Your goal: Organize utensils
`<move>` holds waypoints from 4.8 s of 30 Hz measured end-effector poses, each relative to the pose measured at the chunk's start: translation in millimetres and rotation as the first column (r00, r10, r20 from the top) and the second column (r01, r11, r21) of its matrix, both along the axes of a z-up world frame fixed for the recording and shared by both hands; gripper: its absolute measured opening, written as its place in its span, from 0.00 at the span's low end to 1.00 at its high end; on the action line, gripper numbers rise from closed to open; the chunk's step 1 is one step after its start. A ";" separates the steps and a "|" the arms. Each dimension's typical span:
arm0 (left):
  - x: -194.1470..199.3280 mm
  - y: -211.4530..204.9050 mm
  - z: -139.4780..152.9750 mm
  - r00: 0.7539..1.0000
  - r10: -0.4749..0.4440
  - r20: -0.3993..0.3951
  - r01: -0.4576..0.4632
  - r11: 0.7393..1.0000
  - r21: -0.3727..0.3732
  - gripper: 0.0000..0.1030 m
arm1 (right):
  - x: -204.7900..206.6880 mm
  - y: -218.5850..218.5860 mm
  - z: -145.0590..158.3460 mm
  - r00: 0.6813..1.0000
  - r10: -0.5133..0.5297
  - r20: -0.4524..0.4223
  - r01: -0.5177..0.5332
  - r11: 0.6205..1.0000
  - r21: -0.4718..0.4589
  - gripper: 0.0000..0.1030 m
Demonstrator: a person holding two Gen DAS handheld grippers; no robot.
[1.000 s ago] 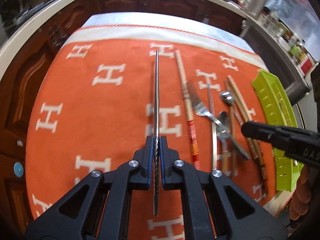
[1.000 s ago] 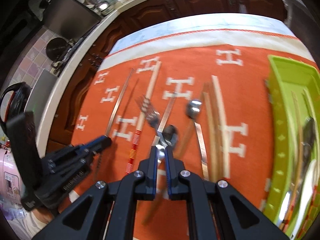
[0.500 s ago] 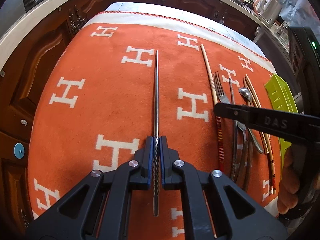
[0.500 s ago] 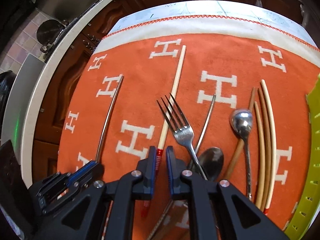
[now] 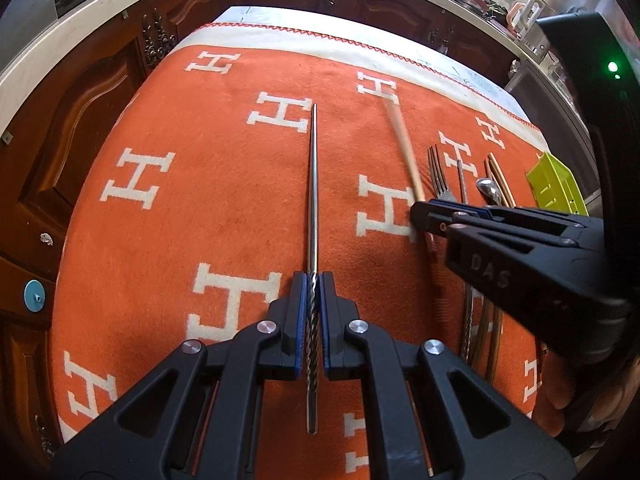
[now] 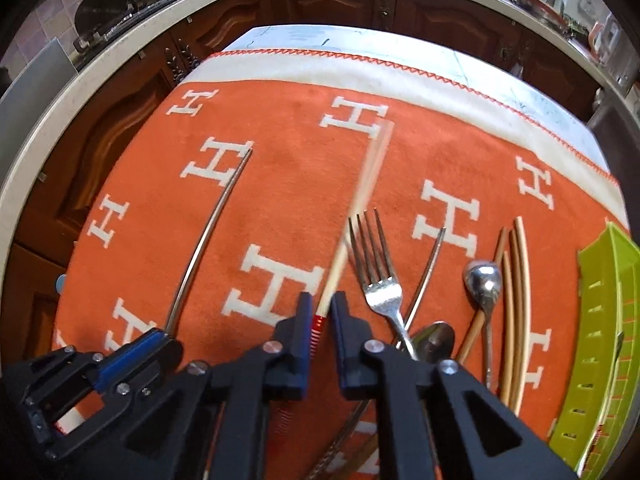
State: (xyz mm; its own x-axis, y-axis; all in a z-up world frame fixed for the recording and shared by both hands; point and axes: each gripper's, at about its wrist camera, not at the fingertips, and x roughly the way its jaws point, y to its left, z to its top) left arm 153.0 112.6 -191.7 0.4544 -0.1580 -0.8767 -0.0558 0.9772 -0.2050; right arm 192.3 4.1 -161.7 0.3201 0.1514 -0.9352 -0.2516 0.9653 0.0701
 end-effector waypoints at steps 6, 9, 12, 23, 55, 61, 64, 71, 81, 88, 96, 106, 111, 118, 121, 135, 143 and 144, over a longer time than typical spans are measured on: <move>-7.5 1.7 12.8 1.000 0.017 0.012 -0.017 1.000 -0.021 0.04 | -8.4 -16.0 12.5 0.999 -0.011 -0.034 0.017 0.988 0.154 0.05; -11.7 -0.2 26.4 0.999 0.014 0.034 -0.013 1.000 -0.026 0.04 | -19.5 -26.1 29.8 1.000 -0.010 -0.020 0.015 0.976 0.219 0.05; -14.8 -5.2 42.1 0.999 0.003 0.052 -0.001 0.999 -0.042 0.04 | -31.7 -40.2 49.8 1.000 -0.018 0.003 0.016 0.961 0.276 0.05; -13.9 -81.4 119.0 0.983 -0.130 0.127 0.147 0.979 -0.139 0.04 | -76.8 -129.8 121.4 0.984 -0.127 0.126 0.074 0.929 0.362 0.05; 36.6 -300.2 39.4 0.926 -0.356 -0.124 0.322 0.918 -0.233 0.04 | -100.0 -303.8 43.6 0.927 -0.375 0.002 0.368 0.912 0.180 0.06; 36.2 -300.6 32.9 0.921 -0.363 -0.143 0.324 0.915 -0.239 0.05 | -97.5 -308.3 39.6 0.919 -0.394 0.003 0.388 0.907 0.165 0.06; 32.2 -298.2 37.7 0.916 -0.376 -0.143 0.335 0.909 -0.248 0.10 | -97.0 -311.4 37.8 0.915 -0.404 -0.013 0.399 0.899 0.182 0.06; 22.4 -288.9 56.7 0.915 -0.387 -0.112 0.353 0.904 -0.240 0.23 | -103.7 -310.0 46.0 0.914 -0.405 -0.001 0.396 0.893 0.216 0.06; 8.7 -273.0 76.1 0.920 -0.385 -0.070 0.366 0.909 -0.197 0.24 | -117.6 -302.8 57.1 0.913 -0.409 0.006 0.393 0.882 0.259 0.06; -7.5 -255.7 93.7 0.924 -0.381 -0.014 0.377 0.918 -0.120 0.25 | -125.9 -293.9 69.3 0.912 -0.411 0.019 0.389 0.876 0.287 0.06; -19.5 -229.2 107.6 0.933 -0.360 0.030 0.361 0.931 -0.056 0.25 | -132.8 -277.4 81.9 0.919 -0.392 0.039 0.364 0.883 0.296 0.06; -21.9 -177.3 113.5 0.953 -0.301 0.040 0.302 0.953 -0.010 0.25 | -130.6 -249.0 95.6 0.937 -0.343 0.064 0.313 0.907 0.282 0.06; -15.8 -143.6 117.1 0.965 -0.259 0.038 0.259 0.966 0.000 0.25 | -123.5 -231.4 104.2 0.949 -0.306 0.072 0.276 0.920 0.278 0.06; -2.2 -99.8 120.7 0.979 -0.199 0.050 0.198 0.980 0.013 0.25 | -107.0 -203.3 118.4 0.967 -0.237 0.095 0.205 0.942 0.265 0.06; 3.7 -88.4 114.1 0.981 -0.193 0.034 0.192 0.981 0.015 0.25 | -97.4 -189.4 120.7 0.974 -0.203 0.097 0.172 0.950 0.260 0.06; 21.9 -93.7 30.2 0.965 -0.240 -0.107 0.241 0.970 0.001 0.24 | -59.0 -144.4 75.8 0.991 -0.136 -0.003 0.132 0.955 0.267 0.08; 33.3 -108.2 4.7 0.954 -0.266 -0.137 0.273 0.962 0.032 0.24 | -50.5 -139.6 53.5 0.991 -0.126 -0.048 0.134 0.951 0.279 0.08; 33.3 -110.5 4.8 0.954 -0.268 -0.130 0.276 0.960 0.045 0.24 | -49.8 -139.5 51.8 0.991 -0.125 -0.050 0.134 0.951 0.280 0.08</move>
